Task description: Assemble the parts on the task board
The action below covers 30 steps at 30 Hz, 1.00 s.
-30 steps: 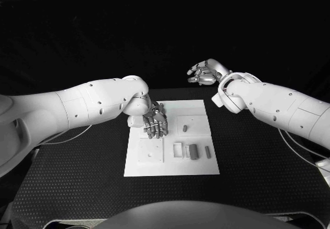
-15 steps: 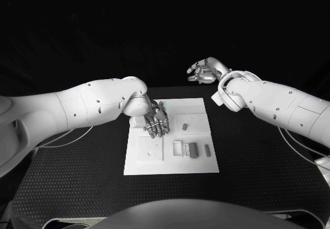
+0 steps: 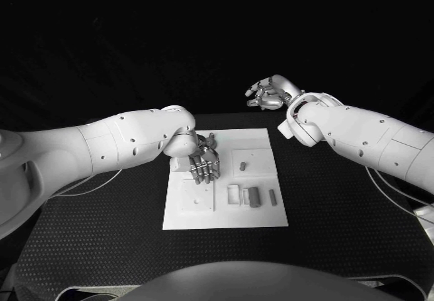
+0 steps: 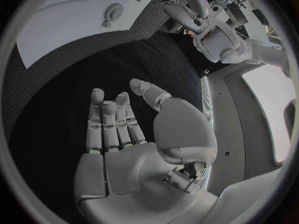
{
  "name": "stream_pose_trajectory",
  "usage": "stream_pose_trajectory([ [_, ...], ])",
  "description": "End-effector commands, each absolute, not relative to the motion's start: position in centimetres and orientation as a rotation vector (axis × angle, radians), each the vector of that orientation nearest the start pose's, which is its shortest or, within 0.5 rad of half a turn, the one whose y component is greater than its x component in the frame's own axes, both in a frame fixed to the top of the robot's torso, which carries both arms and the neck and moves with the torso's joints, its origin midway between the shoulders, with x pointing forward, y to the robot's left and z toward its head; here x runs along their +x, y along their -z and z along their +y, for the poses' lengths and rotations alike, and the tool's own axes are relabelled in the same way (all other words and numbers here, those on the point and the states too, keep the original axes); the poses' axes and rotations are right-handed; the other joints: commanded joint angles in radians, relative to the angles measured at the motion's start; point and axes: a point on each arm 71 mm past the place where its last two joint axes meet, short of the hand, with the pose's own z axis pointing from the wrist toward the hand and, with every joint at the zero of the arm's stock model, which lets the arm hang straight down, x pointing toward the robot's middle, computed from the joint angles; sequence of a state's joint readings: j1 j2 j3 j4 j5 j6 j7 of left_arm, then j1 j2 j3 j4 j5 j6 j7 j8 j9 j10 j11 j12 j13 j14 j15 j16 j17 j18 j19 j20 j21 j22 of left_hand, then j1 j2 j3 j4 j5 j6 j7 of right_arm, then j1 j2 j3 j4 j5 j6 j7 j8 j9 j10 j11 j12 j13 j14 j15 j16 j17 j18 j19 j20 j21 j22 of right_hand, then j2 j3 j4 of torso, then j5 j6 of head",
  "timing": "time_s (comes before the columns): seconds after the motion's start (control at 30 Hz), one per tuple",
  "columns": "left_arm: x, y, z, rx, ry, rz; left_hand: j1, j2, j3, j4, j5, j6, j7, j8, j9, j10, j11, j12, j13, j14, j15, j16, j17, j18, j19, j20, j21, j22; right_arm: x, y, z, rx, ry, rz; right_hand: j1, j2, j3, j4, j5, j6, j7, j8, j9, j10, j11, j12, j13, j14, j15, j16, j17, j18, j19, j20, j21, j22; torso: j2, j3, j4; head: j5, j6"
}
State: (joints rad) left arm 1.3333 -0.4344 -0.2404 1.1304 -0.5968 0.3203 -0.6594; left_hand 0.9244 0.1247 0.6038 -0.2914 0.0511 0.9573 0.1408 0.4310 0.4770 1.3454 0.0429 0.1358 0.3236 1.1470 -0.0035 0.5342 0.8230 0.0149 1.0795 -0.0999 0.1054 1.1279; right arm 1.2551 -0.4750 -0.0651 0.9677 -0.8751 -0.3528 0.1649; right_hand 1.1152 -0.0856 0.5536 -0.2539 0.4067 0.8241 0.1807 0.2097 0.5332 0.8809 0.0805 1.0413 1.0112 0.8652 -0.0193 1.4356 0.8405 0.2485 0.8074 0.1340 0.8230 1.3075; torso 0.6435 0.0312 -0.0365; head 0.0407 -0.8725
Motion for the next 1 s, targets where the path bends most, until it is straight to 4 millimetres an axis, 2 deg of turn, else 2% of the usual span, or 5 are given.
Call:
stream_pose_trajectory([
  [0.03, 51.2, 25.5, 12.3, -0.237, 0.343, 2.753, -0.002, 0.008, 0.007, 0.000, 0.003, 0.041, -0.034, -0.003, 0.001, 0.007, -0.003, 0.001, 0.002, 0.009, -0.001, -0.006, 0.001, -0.008, 0.005, -0.003, 0.004, 0.001, 58.2, 18.4, -17.1, 0.292, -0.918, 1.585, 0.008, -0.001, 0.000, -0.003, 0.002, 0.001, 0.007, 0.005, -0.002, -0.007, -0.002, 0.005, -0.001, -0.005, -0.002, 0.005, -0.001, 0.009, -0.007, 0.002, -0.005, 0.016, 0.000, 0.0009, -0.0002, 0.000, 0.000],
  [0.1, 51.2, 25.6, 12.3, -0.247, 0.339, 2.756, -0.002, 0.005, 0.015, 0.000, 0.014, 0.043, -0.035, -0.004, 0.003, 0.008, -0.004, 0.001, 0.003, 0.010, -0.002, -0.008, 0.003, -0.008, 0.006, -0.003, 0.004, 0.003, 58.2, 18.4, -17.0, 0.292, -0.918, 1.584, 0.008, -0.001, -0.001, -0.004, 0.002, 0.001, 0.007, 0.005, -0.002, -0.007, -0.002, 0.005, -0.002, -0.005, -0.002, 0.005, -0.001, 0.009, -0.008, 0.002, -0.005, 0.016, 0.000, 0.0010, -0.0002, -0.001, 0.000],
  [0.17, 51.2, 25.8, 12.4, -0.251, 0.334, 2.757, -0.008, 0.000, 0.024, 0.000, 0.044, 0.046, -0.035, -0.007, 0.006, 0.009, -0.004, 0.000, 0.006, 0.012, -0.002, -0.011, 0.006, -0.009, 0.006, -0.004, 0.004, 0.008, 58.1, 18.4, -17.0, 0.291, -0.920, 1.585, 0.008, -0.001, -0.001, -0.004, 0.002, 0.001, 0.007, 0.005, -0.002, -0.007, -0.002, 0.005, -0.002, -0.005, -0.002, 0.005, -0.001, 0.009, -0.008, 0.002, -0.005, 0.016, 0.001, 0.0012, -0.0007, 0.000, 0.000],
  [0.6, 50.8, 26.9, 12.7, -0.216, 0.310, 2.816, -0.018, -0.002, 0.028, 0.000, 0.051, 0.051, -0.037, -0.008, 0.011, 0.014, -0.006, 0.001, 0.009, 0.017, -0.003, -0.013, 0.011, -0.008, 0.009, -0.005, 0.005, 0.013, 58.1, 18.5, -16.9, 0.291, -0.921, 1.586, 0.009, 0.000, 0.000, -0.005, 0.002, 0.001, 0.007, 0.006, -0.003, -0.008, -0.002, 0.006, -0.003, -0.006, -0.002, 0.005, -0.002, 0.010, -0.008, 0.003, -0.005, 0.016, 0.001, 0.0005, -0.0003, -0.004, 0.000],
  [1.0, 51.0, 27.6, 13.2, -0.167, 0.239, 2.778, -0.023, -0.003, 0.032, 0.000, 0.059, 0.053, -0.038, -0.009, 0.014, 0.015, -0.007, 0.001, 0.012, 0.018, -0.003, -0.014, 0.014, -0.008, 0.010, -0.006, 0.006, 0.018, 58.1, 18.5, -16.7, 0.288, -0.927, 1.588, 0.010, 0.001, 0.000, -0.005, 0.002, 0.001, 0.007, 0.007, -0.004, -0.009, -0.002, 0.007, -0.004, -0.007, -0.002, 0.006, -0.003, 0.010, -0.008, 0.004, -0.005, 0.017, 0.002, 0.0001, -0.0005, -0.003, 0.000],
])
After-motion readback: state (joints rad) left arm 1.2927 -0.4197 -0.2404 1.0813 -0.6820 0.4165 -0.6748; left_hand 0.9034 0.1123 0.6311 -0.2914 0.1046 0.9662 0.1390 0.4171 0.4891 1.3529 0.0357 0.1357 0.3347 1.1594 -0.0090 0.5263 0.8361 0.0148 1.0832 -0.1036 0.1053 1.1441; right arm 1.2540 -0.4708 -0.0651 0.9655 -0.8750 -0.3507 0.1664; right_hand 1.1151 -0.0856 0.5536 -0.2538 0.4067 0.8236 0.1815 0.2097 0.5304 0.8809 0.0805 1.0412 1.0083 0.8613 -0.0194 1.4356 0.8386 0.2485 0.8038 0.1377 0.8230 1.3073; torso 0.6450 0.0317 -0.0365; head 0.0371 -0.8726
